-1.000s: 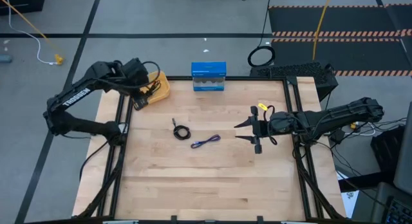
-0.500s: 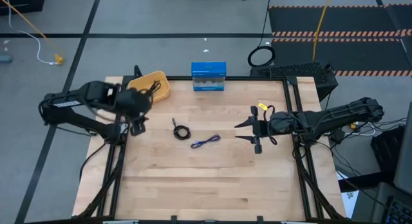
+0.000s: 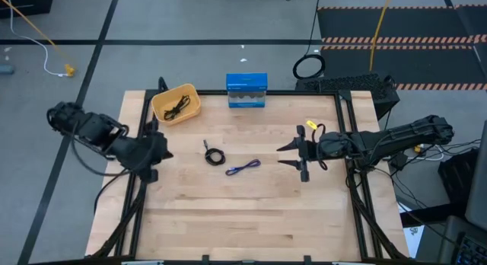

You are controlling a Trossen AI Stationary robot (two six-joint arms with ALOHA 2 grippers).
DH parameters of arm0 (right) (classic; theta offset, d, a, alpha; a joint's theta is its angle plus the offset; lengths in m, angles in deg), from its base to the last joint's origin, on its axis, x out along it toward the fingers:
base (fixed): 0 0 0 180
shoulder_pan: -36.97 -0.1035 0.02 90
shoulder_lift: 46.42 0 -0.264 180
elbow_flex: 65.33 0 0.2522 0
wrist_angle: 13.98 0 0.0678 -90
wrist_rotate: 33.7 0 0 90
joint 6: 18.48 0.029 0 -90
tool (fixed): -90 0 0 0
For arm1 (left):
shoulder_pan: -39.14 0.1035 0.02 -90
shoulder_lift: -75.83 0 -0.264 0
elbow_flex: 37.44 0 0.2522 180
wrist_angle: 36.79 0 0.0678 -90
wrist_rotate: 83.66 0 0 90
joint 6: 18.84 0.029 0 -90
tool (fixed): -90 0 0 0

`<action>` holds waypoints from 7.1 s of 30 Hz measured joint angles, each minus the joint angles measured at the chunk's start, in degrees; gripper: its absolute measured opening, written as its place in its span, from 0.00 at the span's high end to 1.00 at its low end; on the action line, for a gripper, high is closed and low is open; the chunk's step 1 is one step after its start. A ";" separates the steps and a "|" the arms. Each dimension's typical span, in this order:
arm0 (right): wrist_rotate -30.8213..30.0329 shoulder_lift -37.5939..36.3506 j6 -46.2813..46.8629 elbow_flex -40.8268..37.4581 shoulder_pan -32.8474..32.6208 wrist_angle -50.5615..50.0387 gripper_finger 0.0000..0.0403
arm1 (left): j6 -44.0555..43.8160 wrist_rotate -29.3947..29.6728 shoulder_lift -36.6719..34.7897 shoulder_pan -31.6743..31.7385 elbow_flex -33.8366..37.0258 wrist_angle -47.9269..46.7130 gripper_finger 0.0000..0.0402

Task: Pick and place USB-C Cables
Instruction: Put the black charger cable into the yellow bin

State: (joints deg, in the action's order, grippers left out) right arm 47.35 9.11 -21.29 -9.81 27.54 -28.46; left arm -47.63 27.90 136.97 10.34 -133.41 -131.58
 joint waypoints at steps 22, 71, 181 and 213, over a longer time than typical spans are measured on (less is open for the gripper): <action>-2.93 0.00 1.68 -0.02 0.02 4.30 0.83 | 16.63 17.58 -2.97 -3.88 14.16 22.86 0.98; -2.78 -0.01 0.40 0.00 0.02 -1.41 0.98 | 28.30 -14.13 19.72 21.86 6.84 17.31 0.74; -2.78 -0.02 0.21 -0.02 0.00 -1.38 0.98 | 38.79 -22.34 30.50 32.31 19.52 29.77 0.90; -2.76 -0.02 0.22 -0.02 0.00 -1.54 0.98 | 33.15 -22.59 12.40 31.28 2.05 2.84 0.90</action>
State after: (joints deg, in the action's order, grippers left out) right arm 44.60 9.09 -21.07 -9.84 27.54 -30.00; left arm -14.48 5.30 149.38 41.62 -131.36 -128.74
